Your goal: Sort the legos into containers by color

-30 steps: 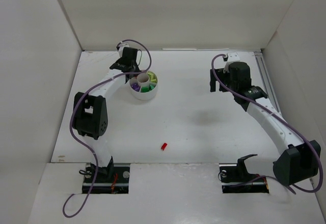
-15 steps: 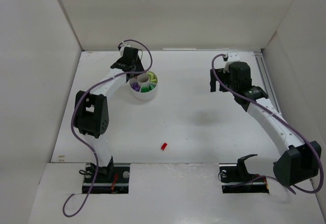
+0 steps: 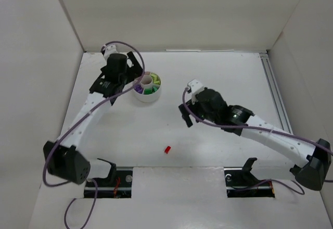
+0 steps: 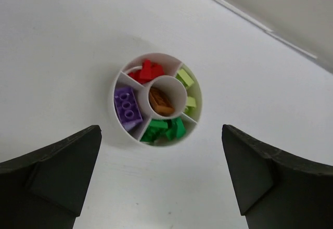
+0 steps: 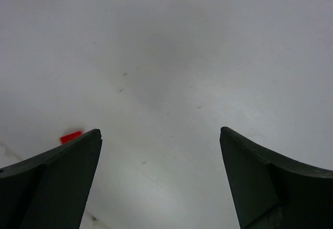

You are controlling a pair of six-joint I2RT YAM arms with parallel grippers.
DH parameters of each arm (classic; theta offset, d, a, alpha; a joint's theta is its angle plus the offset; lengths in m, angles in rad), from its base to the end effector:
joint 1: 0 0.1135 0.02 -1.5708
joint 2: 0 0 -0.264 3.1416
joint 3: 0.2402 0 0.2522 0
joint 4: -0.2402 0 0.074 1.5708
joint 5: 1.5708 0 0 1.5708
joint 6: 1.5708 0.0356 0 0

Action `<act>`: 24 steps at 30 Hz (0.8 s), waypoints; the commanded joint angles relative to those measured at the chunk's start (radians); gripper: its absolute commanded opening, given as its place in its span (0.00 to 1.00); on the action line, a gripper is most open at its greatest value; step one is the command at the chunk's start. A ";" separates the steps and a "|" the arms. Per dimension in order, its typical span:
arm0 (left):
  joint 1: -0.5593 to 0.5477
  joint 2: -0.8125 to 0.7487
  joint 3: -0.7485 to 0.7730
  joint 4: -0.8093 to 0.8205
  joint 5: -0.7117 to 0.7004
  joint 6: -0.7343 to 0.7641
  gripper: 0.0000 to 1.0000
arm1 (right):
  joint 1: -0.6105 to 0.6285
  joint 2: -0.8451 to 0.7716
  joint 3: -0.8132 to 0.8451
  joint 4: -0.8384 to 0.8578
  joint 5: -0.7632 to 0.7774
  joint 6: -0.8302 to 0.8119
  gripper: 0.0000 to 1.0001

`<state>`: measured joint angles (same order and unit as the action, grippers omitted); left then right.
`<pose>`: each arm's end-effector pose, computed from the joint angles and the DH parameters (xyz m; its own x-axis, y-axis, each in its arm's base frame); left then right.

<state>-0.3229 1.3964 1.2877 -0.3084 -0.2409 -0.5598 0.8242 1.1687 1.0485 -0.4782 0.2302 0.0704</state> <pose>0.3095 -0.0946 0.3626 -0.3793 -0.4169 -0.8260 -0.1181 0.9073 -0.4036 0.1804 0.1830 0.3254 -0.4229 -0.3562 -0.8332 -0.5582 0.8267 -0.0701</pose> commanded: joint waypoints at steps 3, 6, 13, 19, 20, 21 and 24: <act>-0.085 -0.284 -0.180 -0.145 -0.031 -0.166 1.00 | 0.278 0.104 -0.060 -0.025 0.064 0.263 1.00; -0.125 -0.416 -0.263 -0.215 -0.055 -0.215 1.00 | 0.444 0.239 -0.020 -0.040 0.167 0.378 1.00; -0.139 -0.626 -0.344 -0.297 -0.057 -0.230 1.00 | 0.650 0.609 0.220 -0.284 0.322 0.674 1.00; -0.139 -0.695 -0.373 -0.345 -0.057 -0.221 1.00 | 0.659 0.669 0.260 -0.257 0.262 0.856 0.96; -0.139 -0.708 -0.373 -0.345 -0.057 -0.221 1.00 | 0.659 0.680 0.260 -0.279 0.262 0.906 0.96; -0.139 -0.708 -0.373 -0.345 -0.057 -0.221 1.00 | 0.659 0.680 0.272 -0.307 0.282 0.951 0.92; -0.139 -0.717 -0.373 -0.345 -0.047 -0.212 1.00 | 0.659 0.691 0.272 -0.315 0.325 1.049 0.85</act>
<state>-0.4583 0.6861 0.9226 -0.6495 -0.2813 -0.7731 1.4841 1.8652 1.2785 -0.7570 0.4961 0.9489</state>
